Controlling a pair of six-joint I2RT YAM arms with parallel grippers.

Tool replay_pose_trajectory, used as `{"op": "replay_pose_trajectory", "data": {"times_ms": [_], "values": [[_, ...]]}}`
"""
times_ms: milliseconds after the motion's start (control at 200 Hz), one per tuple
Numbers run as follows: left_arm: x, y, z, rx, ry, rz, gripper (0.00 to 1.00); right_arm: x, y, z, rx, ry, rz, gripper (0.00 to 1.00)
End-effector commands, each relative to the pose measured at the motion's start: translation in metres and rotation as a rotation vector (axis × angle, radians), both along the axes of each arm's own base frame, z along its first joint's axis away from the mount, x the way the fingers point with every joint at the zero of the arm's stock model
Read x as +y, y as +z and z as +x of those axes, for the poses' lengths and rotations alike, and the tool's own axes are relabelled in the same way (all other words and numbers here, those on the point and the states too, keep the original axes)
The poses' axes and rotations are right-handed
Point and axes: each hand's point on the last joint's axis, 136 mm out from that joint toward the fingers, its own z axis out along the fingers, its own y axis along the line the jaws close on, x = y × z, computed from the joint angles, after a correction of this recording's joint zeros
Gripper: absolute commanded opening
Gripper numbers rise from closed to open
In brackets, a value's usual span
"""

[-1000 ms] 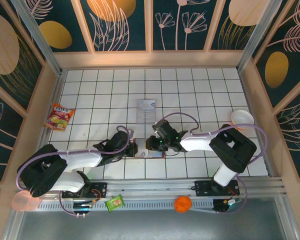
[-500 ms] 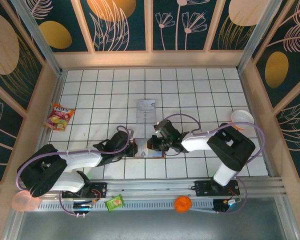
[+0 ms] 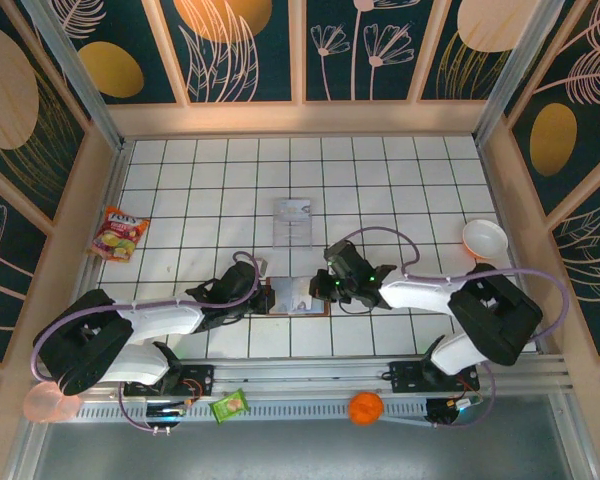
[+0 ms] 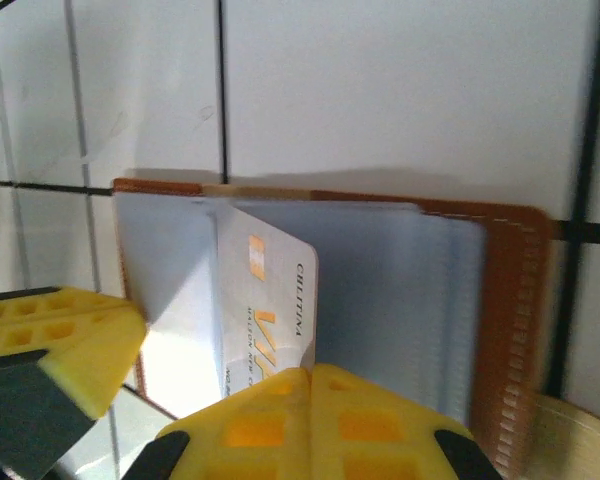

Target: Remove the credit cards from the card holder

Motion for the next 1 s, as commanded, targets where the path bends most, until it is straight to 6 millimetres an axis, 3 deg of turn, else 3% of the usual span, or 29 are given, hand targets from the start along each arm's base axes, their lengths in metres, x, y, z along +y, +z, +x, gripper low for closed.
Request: {"op": "replay_pose_trajectory", "data": {"times_ms": [0, 220, 485, 591, 866, 996], "values": [[0.007, -0.011, -0.009, 0.037, -0.02, 0.052, 0.0, -0.016, 0.009, 0.005, -0.037, -0.044, -0.123, 0.0], [0.003, -0.009, -0.005, 0.023, -0.038, 0.056, 0.0, -0.005, 0.013, 0.005, -0.05, -0.011, -0.156, 0.0], [0.002, -0.011, -0.005, 0.022, -0.059, 0.062, 0.0, 0.017, 0.003, 0.001, -0.033, 0.054, -0.131, 0.0], [0.001, -0.01, -0.005, 0.023, -0.061, 0.059, 0.0, 0.021, -0.001, -0.001, -0.025, 0.068, -0.097, 0.11], [0.0, -0.01, -0.006, 0.026, -0.067, 0.061, 0.0, 0.025, -0.004, 0.0, -0.012, 0.071, -0.014, 0.22], [0.001, -0.01, -0.005, 0.029, -0.062, 0.064, 0.0, 0.02, -0.003, 0.004, -0.031, 0.063, -0.014, 0.18]]}}
